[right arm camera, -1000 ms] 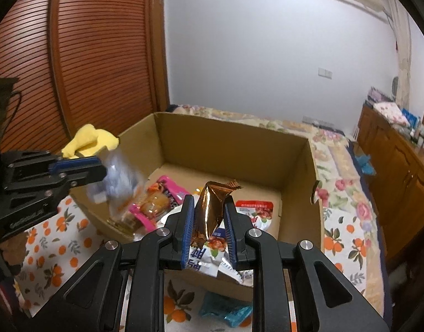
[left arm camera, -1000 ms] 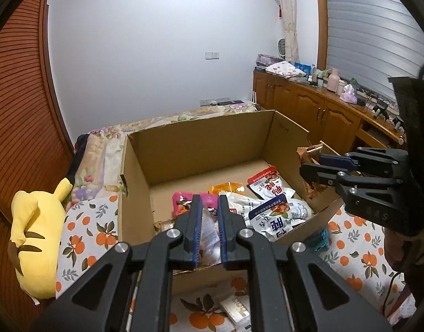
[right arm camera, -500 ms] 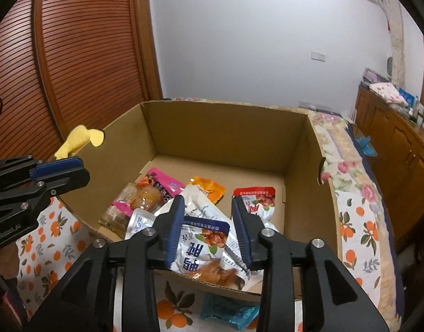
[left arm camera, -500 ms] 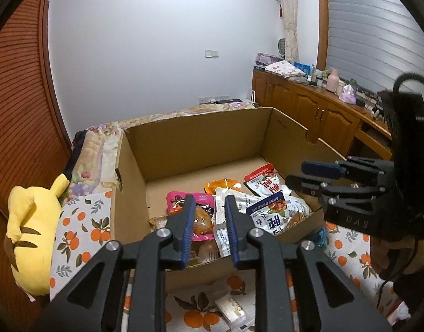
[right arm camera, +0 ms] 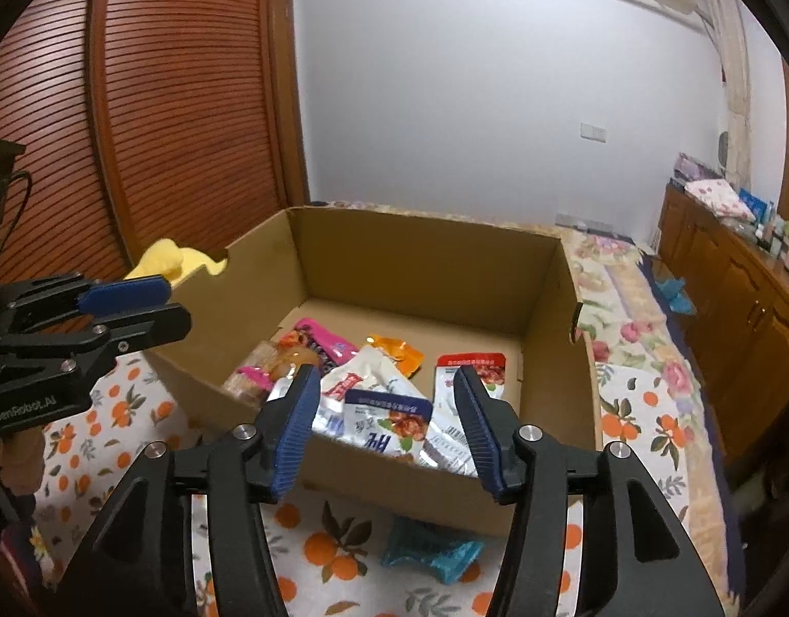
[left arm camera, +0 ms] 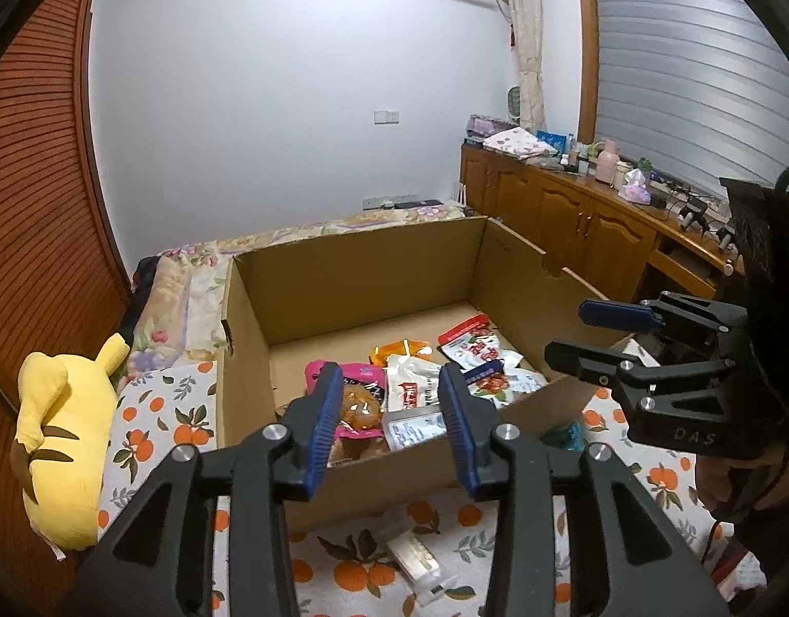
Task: Organize snacks
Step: 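Carry both held items over the box and open both tools to drop them, then move both open tools back toward the remaining snacks on the bed, then grasp the clear bar pack with the left tool while the right tool grasps the teal wrapper, then lift both held packs over the box and lower them inside, then open both tools to release the packs into the box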
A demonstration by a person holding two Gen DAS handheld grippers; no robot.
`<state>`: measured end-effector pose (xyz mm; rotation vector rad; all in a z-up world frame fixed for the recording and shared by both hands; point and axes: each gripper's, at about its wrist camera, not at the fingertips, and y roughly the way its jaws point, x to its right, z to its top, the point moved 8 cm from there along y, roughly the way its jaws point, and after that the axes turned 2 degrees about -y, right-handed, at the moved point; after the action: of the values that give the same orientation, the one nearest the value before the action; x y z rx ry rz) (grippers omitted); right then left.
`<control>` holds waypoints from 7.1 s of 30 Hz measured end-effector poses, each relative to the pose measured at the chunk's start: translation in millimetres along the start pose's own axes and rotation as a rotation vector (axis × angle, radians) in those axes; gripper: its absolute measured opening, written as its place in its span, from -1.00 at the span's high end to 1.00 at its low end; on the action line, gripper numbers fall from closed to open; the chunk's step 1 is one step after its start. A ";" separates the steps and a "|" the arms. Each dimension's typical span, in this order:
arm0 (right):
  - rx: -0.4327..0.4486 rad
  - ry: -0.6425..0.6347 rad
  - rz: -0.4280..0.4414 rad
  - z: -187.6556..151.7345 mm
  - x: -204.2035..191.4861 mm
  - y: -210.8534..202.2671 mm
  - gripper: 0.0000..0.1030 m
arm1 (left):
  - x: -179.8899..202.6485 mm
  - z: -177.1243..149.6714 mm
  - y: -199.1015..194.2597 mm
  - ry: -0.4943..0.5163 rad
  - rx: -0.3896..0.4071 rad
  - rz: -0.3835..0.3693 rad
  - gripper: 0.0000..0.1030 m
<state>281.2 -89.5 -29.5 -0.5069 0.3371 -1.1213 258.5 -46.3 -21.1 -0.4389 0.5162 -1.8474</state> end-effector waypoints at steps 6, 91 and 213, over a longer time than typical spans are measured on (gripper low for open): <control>0.026 -0.025 0.010 -6.2 -11.0 -21.7 -0.18 | 13.2 -2.9 -18.4 0.026 0.018 -0.019 0.17; -0.256 -0.010 -0.016 -129.4 9.3 29.1 0.32 | 12.5 -144.8 35.2 -0.079 -0.248 -0.025 0.62; -0.040 0.090 -0.004 -6.2 16.6 8.4 -0.06 | -4.9 -6.2 2.4 -0.011 -0.012 0.043 0.14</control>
<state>291.2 -103.2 -39.3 -0.4932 0.4372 -1.1452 258.7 -41.5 -27.8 -0.4423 0.5261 -1.8010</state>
